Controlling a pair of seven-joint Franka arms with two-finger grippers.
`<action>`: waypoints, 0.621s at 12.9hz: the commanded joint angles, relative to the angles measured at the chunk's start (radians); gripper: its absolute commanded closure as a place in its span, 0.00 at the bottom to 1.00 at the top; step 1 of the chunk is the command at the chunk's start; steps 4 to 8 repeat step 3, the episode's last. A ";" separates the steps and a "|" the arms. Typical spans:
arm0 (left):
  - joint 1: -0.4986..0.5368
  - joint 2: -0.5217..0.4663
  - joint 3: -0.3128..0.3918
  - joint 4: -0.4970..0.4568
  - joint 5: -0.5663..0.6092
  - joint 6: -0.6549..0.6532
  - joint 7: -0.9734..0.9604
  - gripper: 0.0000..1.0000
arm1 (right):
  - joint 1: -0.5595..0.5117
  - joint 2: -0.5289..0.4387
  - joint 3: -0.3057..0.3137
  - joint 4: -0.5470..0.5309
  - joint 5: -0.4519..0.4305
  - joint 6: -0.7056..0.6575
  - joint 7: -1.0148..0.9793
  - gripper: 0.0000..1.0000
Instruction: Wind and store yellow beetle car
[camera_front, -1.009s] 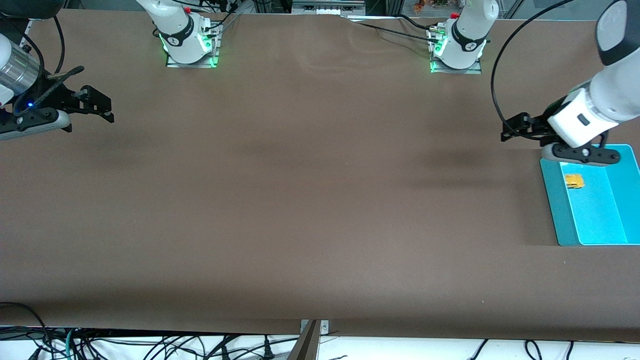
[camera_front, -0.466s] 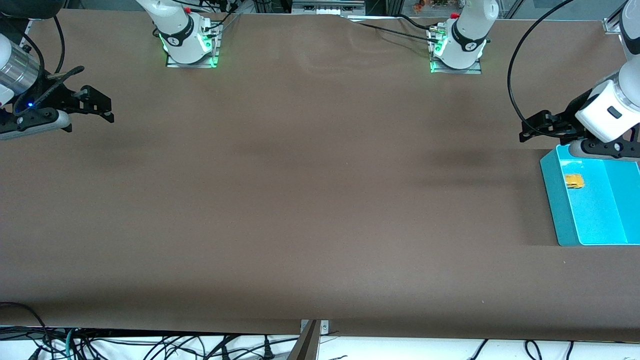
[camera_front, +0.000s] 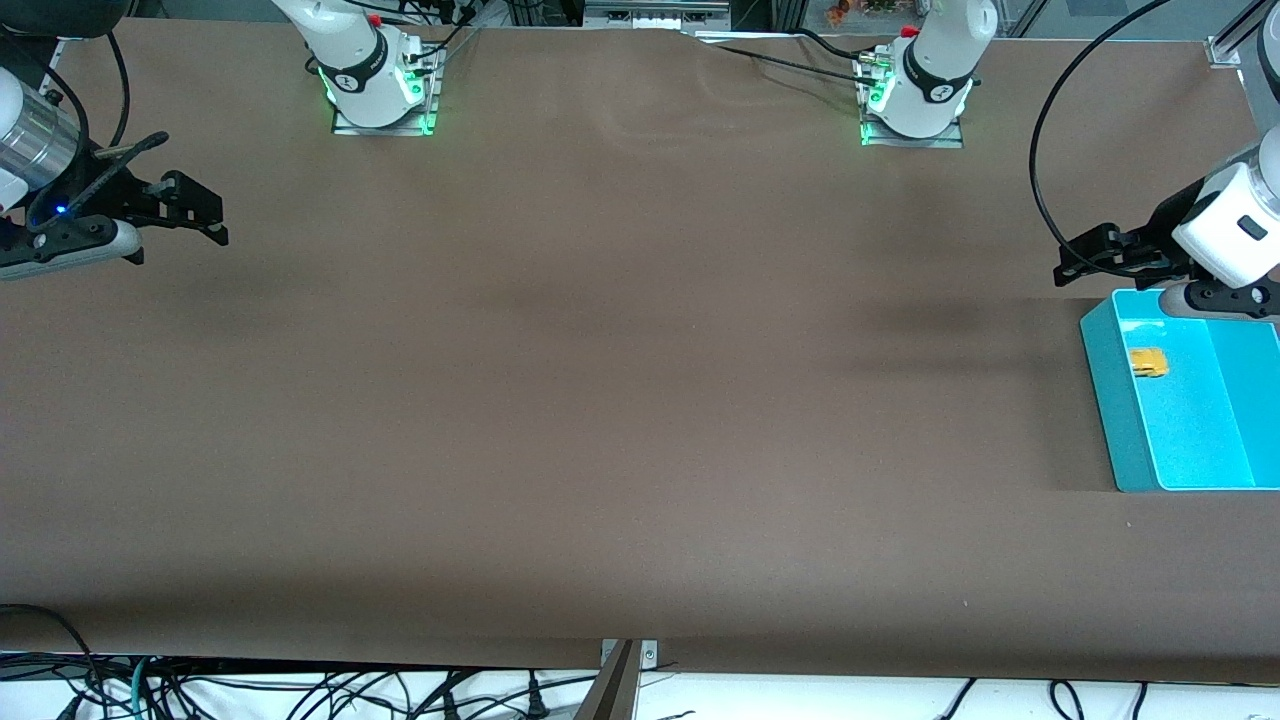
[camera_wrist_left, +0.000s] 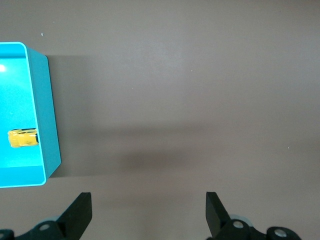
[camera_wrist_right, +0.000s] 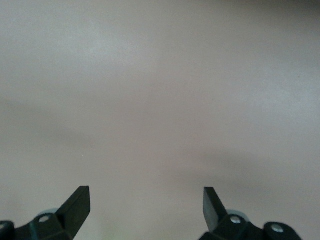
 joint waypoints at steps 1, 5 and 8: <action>-0.009 0.011 0.006 0.010 0.024 -0.012 0.008 0.00 | 0.007 0.007 -0.005 0.018 -0.011 -0.017 -0.011 0.00; -0.010 0.015 0.004 0.010 0.024 -0.012 0.008 0.00 | 0.007 0.006 -0.005 0.018 -0.011 -0.018 -0.011 0.00; -0.010 0.015 0.004 0.010 0.024 -0.012 0.008 0.00 | 0.007 0.006 -0.005 0.018 -0.011 -0.018 -0.011 0.00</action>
